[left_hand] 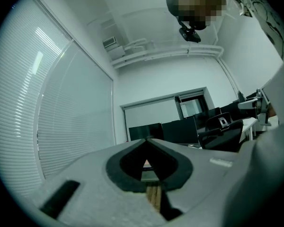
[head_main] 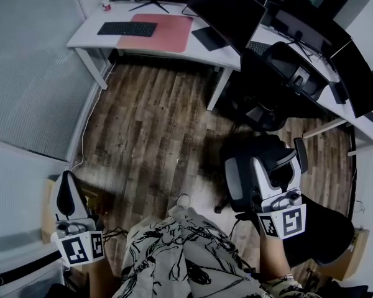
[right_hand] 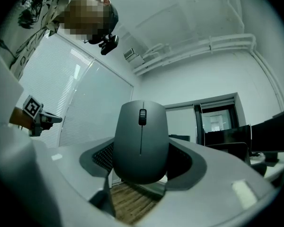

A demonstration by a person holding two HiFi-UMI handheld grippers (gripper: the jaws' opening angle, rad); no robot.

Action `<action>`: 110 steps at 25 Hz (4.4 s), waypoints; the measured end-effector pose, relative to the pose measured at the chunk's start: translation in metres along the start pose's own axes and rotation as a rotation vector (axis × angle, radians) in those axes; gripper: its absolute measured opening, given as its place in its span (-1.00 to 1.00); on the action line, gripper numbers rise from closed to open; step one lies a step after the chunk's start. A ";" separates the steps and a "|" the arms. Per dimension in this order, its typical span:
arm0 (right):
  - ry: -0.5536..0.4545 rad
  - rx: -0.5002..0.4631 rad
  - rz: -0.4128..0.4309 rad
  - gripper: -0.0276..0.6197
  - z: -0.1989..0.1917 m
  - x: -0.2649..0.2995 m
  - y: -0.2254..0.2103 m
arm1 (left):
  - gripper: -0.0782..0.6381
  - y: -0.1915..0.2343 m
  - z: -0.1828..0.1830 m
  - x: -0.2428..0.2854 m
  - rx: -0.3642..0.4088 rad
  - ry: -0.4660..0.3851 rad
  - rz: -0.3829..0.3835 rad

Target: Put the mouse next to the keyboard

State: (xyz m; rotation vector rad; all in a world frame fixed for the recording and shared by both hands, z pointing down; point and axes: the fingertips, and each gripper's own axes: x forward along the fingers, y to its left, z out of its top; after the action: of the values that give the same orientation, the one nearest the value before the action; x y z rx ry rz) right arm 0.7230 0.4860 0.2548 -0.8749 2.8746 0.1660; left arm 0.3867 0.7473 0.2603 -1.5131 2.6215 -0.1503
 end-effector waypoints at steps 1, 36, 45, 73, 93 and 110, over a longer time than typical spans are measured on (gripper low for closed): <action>0.001 -0.005 0.008 0.03 0.000 0.002 -0.003 | -0.78 -0.003 0.001 0.002 -0.010 -0.003 0.006; 0.034 0.018 -0.022 0.03 -0.036 0.176 -0.044 | -0.78 0.017 -0.016 0.195 -0.044 -0.011 -0.040; 0.041 0.015 -0.063 0.03 -0.041 0.237 -0.036 | -0.78 0.054 -0.021 0.255 -0.058 -0.015 -0.071; 0.071 0.006 -0.118 0.03 -0.072 0.350 -0.002 | -0.78 0.123 -0.056 0.365 -0.073 0.006 -0.148; 0.064 0.012 -0.083 0.03 -0.097 0.496 -0.042 | -0.78 0.150 -0.062 0.491 -0.064 0.013 -0.108; 0.087 0.009 -0.086 0.03 -0.123 0.584 -0.094 | -0.78 0.132 -0.075 0.598 -0.082 0.001 -0.139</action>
State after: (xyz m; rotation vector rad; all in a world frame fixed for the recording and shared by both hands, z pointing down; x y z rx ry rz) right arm 0.2837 0.0720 0.2778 -1.0271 2.9074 0.1086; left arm -0.0343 0.2971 0.2877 -1.7232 2.5525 -0.0555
